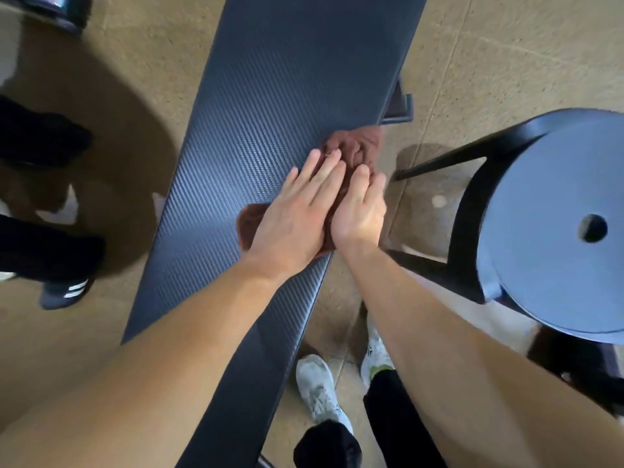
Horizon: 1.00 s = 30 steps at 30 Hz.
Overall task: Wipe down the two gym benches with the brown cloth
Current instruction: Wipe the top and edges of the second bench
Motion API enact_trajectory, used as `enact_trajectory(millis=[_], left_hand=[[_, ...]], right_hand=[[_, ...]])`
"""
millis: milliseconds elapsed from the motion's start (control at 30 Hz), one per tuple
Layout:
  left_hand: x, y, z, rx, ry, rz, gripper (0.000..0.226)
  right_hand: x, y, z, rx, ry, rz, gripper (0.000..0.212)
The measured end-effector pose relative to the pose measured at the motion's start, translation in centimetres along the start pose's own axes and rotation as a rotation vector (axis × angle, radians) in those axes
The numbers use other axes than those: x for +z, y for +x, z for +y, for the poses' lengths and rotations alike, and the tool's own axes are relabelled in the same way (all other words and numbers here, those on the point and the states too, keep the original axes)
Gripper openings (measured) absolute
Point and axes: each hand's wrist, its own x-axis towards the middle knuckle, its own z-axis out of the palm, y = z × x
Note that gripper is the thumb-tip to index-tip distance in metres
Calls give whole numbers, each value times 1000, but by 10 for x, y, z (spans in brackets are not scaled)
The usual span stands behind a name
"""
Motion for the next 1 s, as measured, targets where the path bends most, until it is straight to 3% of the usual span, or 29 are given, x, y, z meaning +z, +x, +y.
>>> enact_trajectory(millis=[133, 367, 500, 633, 733, 867, 1000], left_hand=[[6, -54, -1, -13, 98, -138, 77], [1, 14, -6, 10, 50, -10, 63], [13, -57, -4, 32, 55, 10, 69], [24, -140, -2, -5, 89, -149, 93], [21, -124, 0, -17, 69, -109, 70], [21, -83, 2, -33, 52, -29, 65], [39, -127, 14, -89, 5, 48, 64]], right_hand=[[-1, -47, 23, -39, -33, -55, 42], [3, 20, -11, -34, 27, 20, 50], [9, -43, 38, -48, 11, 17, 49], [8, -114, 73, -30, -29, -41, 44], [7, -90, 55, -3, -114, -37, 44], [4, -54, 38, -11, -65, -20, 49], [3, -92, 72, -13, -72, -40, 53]])
